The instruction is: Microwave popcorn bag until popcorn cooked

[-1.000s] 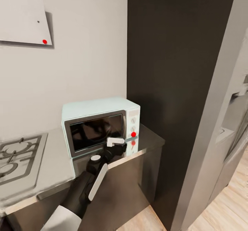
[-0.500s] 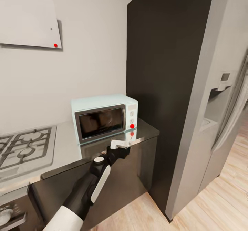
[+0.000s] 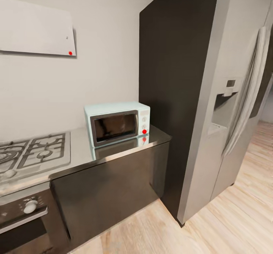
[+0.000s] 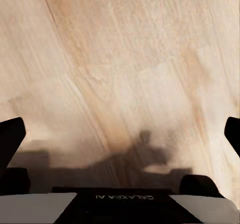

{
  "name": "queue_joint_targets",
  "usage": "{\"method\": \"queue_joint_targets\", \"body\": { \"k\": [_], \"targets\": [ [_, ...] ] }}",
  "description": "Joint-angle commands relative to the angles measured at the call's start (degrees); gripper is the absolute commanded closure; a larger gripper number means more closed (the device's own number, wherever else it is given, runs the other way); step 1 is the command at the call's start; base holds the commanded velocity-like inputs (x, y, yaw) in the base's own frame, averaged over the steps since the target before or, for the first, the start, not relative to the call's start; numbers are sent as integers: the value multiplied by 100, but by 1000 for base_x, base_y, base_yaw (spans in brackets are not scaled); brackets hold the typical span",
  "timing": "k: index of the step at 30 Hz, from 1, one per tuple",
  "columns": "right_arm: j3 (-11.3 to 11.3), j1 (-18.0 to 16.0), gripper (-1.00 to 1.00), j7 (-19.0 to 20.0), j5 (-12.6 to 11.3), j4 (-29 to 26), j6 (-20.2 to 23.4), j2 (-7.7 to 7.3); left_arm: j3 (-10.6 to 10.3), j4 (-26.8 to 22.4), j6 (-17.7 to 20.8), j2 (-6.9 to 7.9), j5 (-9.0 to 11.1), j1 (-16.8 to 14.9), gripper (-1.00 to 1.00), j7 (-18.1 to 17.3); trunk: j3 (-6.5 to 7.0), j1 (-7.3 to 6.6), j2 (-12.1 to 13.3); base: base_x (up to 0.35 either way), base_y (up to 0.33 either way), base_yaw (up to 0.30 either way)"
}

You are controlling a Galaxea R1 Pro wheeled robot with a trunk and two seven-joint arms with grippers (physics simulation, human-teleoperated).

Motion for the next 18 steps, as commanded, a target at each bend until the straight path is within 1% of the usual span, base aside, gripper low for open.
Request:
{"method": "queue_joint_targets", "body": {
  "k": [1, 2, 3, 4, 7, 8, 9, 10, 11, 12, 13, 14, 16, 18],
  "targets": [
    [-49, -7, -100, 11, 51, 14, -10, -4, -45, 8, 12, -3, 55, 132, -100, 20, -5, -4, -4, -347, 0, 0],
    [-50, -7, -100, 11, 51, 14, -10, -9, -33, 23, 2, 7, 60, 385, -100, 18, -5, -4, -4, -347, 0, 0],
    [-51, -7, -100, 11, 51, 14, -10, -10, -27, 26, -20, 22, 60, 511, -100, 19, -5, -4, -4, -347, 0, 0],
    [-50, -7, -100, 11, 51, 14, -10, -11, -19, 29, -91, 67, 61, 682, -100, 22, -5, -4, -4, -347, 0, 0],
    [-49, -7, -100, 11, 51, 14, -10, -6, -9, 32, -312, 269, 68, 1002, -100, 25, -5, -4, -4, -224, 0, 0],
    [-49, -7, -100, 11, 51, 14, -10, -6, -6, 32, -368, 339, 91, 1109, -100, 27, -5, -4, -4, -67, 0, 0],
    [-49, -7, -100, 11, 51, 14, -10, -5, -4, 32, -405, 387, 218, 1214, -100, 45, -5, -4, -4, -28, 0, 0],
    [-49, -7, -100, 11, 51, 14, -13, -4, -3, 32, -420, 404, 325, 1269, -100, 53, -5, -4, -4, -18, 0, 0],
    [-50, -7, -100, 11, 51, 14, -16, -6, -3, 33, -509, 468, 584, 1353, -100, 59, -5, -4, -4, -7, 0, 0],
    [-49, -7, -100, 11, 51, 14, -23, -6, -2, 33, -590, 505, 728, 1382, -100, 64, -5, -4, -4, -4, 0, 0],
    [-49, -7, -100, 8, 51, 14, -37, -7, -2, 33, -635, 537, 801, 1397, -100, 83, -5, -4, -4, -2, 0, 0],
    [-49, -7, -100, 5, 51, 14, -51, -5, -4, 33, -654, 587, 839, 1407, -100, 96, -5, -4, -4, 0, 0, 0],
    [-52, -7, -100, 3, 46, 11, -70, -7, -9, 33, -661, 648, 852, 1417, -100, 102, -5, -4, -4, 0, 0, 0],
    [-56, -7, -100, 3, 43, 7, -77, -11, -10, 33, -662, 681, 849, 1420, -100, 104, -5, -4, -4, 0, 0, 0]
  ]
}}
